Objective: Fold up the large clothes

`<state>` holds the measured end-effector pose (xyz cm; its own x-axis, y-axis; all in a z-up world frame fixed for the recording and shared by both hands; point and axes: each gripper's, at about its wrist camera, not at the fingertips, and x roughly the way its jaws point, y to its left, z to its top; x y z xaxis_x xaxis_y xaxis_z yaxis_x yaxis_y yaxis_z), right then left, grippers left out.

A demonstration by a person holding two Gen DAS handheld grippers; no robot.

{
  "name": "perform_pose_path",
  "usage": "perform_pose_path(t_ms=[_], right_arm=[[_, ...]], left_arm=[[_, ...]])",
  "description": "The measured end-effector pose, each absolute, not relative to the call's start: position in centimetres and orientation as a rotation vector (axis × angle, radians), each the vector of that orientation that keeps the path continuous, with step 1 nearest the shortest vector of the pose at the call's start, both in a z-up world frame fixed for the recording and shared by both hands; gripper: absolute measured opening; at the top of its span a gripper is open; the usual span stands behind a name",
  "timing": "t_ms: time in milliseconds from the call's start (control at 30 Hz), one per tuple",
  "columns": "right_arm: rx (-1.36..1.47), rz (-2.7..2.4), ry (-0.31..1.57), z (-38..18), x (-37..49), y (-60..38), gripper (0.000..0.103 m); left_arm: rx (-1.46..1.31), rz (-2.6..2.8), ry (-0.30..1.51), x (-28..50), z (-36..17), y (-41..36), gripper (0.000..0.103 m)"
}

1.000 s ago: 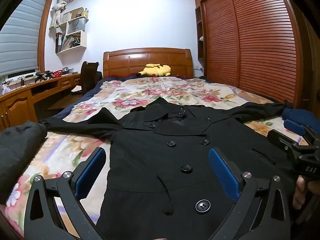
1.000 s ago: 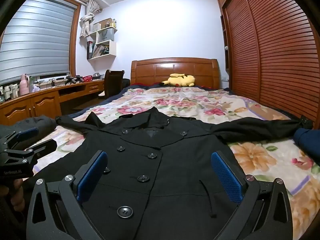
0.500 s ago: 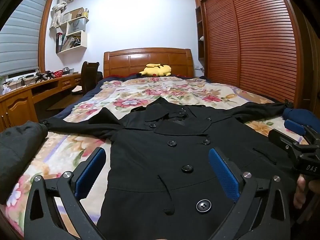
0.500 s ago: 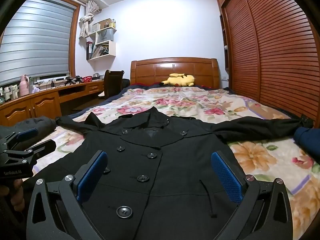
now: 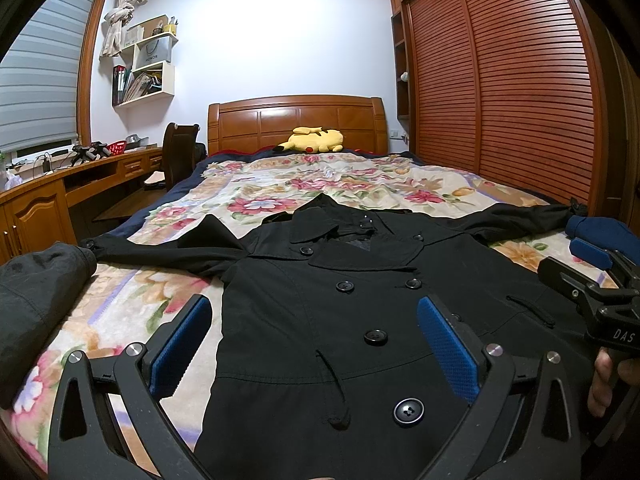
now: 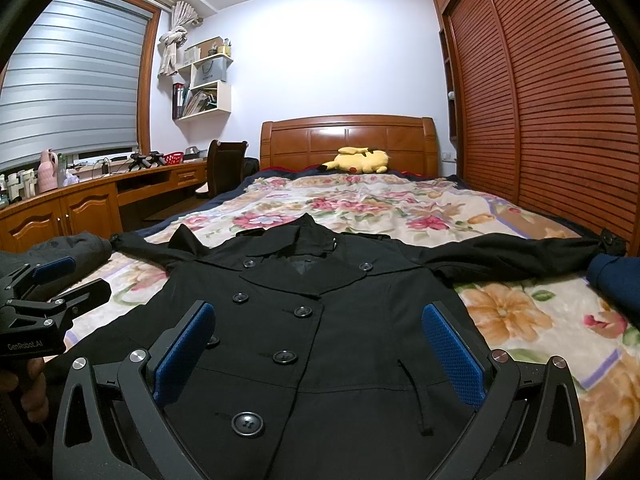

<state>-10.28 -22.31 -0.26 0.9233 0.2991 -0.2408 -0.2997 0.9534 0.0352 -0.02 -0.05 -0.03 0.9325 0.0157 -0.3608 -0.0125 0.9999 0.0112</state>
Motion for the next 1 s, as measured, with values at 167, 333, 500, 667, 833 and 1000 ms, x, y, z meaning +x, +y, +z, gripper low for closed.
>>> perform_pose_path(t_ms=[167,333,500,667,833,1000], right_arm=[[0.0,0.308,0.248,-0.36,-10.28,-22.45,0.103],[0.0,0.308,0.248,-0.37,-10.28,-22.46,0.103],[0.001,0.308,0.248,-0.37,-10.27,-22.45,0.103],[0.001,0.306,0.251,-0.45,-10.23,-22.52,0.103],[0.0,0.307,0.253,-0.48,-10.2,-22.56,0.103],[0.001,0.307,0.253,-0.46,-10.17,-22.56,0.103]], left_arm=[[0.009,0.015,0.368,-0.01,-0.02,-0.05,0.103],[0.01,0.014,0.369,-0.03,-0.01,-0.1,0.103],[0.01,0.015,0.369,-0.02,0.02,-0.11,0.103],[0.009,0.014,0.369,0.11,-0.2,0.09,0.103],[0.01,0.016,0.368,-0.02,-0.22,0.13,0.103],[0.011,0.016,0.368,-0.02,-0.22,0.12,0.103]])
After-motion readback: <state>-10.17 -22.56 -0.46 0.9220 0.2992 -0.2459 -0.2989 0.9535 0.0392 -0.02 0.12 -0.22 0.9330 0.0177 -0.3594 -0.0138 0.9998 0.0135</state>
